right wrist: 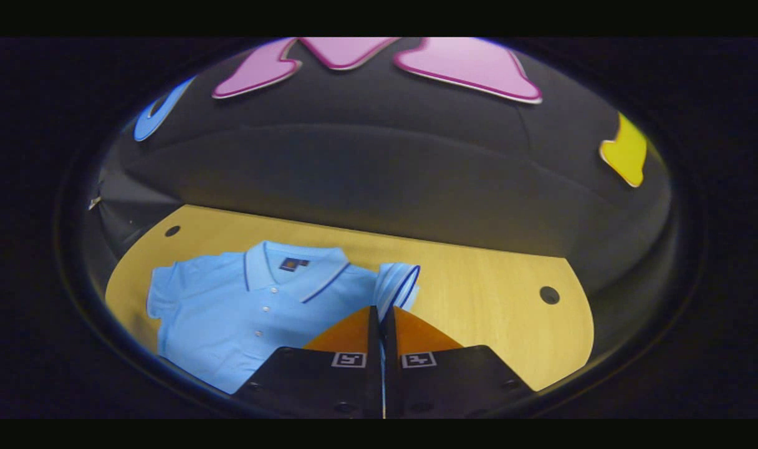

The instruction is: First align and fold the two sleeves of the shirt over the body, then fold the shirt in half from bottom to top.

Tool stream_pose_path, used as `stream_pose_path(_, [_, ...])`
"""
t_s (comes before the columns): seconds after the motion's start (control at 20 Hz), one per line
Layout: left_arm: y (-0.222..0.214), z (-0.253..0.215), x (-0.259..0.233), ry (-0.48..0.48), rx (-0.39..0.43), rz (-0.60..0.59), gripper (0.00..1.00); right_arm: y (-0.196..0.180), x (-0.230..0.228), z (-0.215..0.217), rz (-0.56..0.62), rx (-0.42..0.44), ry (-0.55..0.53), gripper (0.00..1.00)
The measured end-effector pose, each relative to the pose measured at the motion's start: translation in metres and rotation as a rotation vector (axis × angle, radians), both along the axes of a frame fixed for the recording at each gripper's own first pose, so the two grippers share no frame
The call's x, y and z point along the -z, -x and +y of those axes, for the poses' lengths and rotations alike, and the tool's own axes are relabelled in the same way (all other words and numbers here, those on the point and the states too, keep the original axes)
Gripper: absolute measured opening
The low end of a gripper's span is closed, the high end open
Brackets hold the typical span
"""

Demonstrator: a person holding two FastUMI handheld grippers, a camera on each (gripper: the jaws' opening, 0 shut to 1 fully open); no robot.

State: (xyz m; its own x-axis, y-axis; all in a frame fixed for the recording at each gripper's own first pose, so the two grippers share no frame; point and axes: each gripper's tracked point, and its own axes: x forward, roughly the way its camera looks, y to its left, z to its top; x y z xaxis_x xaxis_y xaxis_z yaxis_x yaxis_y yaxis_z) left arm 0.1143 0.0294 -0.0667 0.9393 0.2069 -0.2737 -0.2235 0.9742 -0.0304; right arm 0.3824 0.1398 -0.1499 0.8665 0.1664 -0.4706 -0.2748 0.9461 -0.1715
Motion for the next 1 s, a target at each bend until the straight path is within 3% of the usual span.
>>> stream_pose_path(0.05, [0.001, 0.001, 0.002, 0.005, 0.001, -0.001, 0.99, 0.008, 0.003, 0.02, 0.004, -0.029, 0.004, 0.11])
stream_pose_path(0.2, [0.004, 0.009, 0.004, 0.01, -0.002, -0.013, 0.99, 0.031, 0.018, 0.075, 0.023, -0.122, 0.038, 0.04])
stream_pose_path(0.3, [0.005, 0.016, 0.006, 0.022, -0.008, -0.022, 0.99, 0.05, 0.029, 0.106, 0.038, -0.187, 0.041, 0.23])
stream_pose_path(0.45, [0.001, 0.031, 0.015, 0.038, -0.012, -0.022, 0.99, 0.077, 0.04, 0.138, 0.059, -0.239, 0.007, 0.6])
stream_pose_path(0.55, [-0.009, 0.039, 0.023, 0.052, -0.004, -0.02, 0.99, 0.095, 0.037, 0.136, 0.057, -0.231, -0.014, 0.96])
stream_pose_path(0.75, [-0.052, 0.056, 0.044, 0.073, 0.029, -0.006, 0.99, 0.122, 0.017, 0.099, 0.005, -0.205, -0.027, 0.98])
stream_pose_path(0.9, [-0.1, 0.068, 0.062, 0.086, 0.035, 0.001, 0.99, 0.136, -0.006, 0.061, -0.052, -0.218, 0.029, 0.98])
stream_pose_path(1.0, [-0.136, 0.074, 0.081, 0.084, 0.043, 0.033, 0.99, 0.146, -0.021, 0.04, -0.076, -0.196, 0.008, 0.98])
